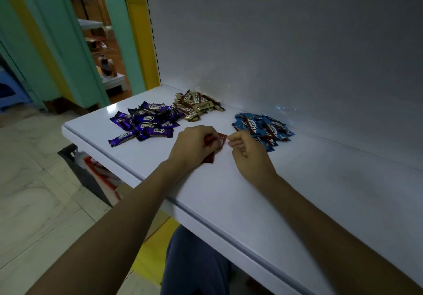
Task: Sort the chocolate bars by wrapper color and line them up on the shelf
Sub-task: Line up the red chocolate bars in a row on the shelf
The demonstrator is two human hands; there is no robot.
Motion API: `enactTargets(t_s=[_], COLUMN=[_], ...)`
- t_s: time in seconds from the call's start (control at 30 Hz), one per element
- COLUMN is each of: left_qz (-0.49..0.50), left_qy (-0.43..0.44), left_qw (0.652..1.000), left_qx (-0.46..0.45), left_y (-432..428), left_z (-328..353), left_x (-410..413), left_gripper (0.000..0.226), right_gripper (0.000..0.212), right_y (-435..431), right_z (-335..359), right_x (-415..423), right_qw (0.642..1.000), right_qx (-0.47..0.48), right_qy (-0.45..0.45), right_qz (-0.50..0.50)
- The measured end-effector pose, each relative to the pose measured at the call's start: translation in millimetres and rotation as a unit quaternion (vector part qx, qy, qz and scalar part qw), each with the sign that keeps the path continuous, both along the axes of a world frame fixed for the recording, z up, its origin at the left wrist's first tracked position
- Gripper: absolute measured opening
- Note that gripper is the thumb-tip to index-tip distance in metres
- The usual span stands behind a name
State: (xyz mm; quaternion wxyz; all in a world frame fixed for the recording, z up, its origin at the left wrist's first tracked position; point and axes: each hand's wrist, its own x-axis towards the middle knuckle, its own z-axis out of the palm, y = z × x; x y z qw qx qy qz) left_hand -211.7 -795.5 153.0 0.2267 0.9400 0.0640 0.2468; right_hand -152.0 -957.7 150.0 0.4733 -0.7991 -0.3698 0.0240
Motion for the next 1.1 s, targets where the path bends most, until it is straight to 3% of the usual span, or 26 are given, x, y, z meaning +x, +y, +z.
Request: enactTargets(t_s=[0.17,0.33,0.4,0.53,0.7,0.77,0.9,1.1], left_qz=[0.032,0.037,0.037,0.033,0.037,0.056,0.098,0.091], left_qy=[-0.039,-0.078,-0.101,-0.112,-0.129,-0.135,-0.136,-0.094], left_qw=[0.977,0.952,0.937,0.923,0.902,0.878,0.806,0.77], left_qx=[-0.206,-0.294,-0.332,-0.367,-0.41,-0.455,-0.568,-0.624], left_y=[4.5,5.3,7.7,6.7,4.2,0.9,-7.9,-20.9], left_z=[3.5,6.6,6.6,8.7,14.8,21.2,29.3,38.9], left_x=[-3.1,-4.6,-4.5,-5.7,-9.0,-10.9,-17.0,-22.0], left_gripper=[0.012,0.008,0.008,0.013,0.007,0.009,0.01,0.009], right_gripper=[0.022,0.066,0.06,0.038,0.054,0.055,0.03,0.033], right_y=[8.5,33.8,39.9,41.0,52.7,61.6,72.8,45.9], right_z=[-1.7,6.7,6.4,11.1,16.7,17.0,18.5,17.9], right_x=[3.8,-4.9,-9.5,-10.1,-7.0,-9.1,-17.4,-18.4], right_qw=[0.997,0.967,0.955,0.972,0.974,0.968,0.964,0.959], right_qx=[-0.068,-0.224,-0.259,-0.202,-0.201,-0.22,-0.22,-0.245], right_qy=[-0.043,-0.119,-0.142,-0.11,-0.09,-0.092,-0.126,-0.14], right_qz=[0.003,-0.019,-0.029,-0.036,-0.046,-0.07,-0.08,-0.023])
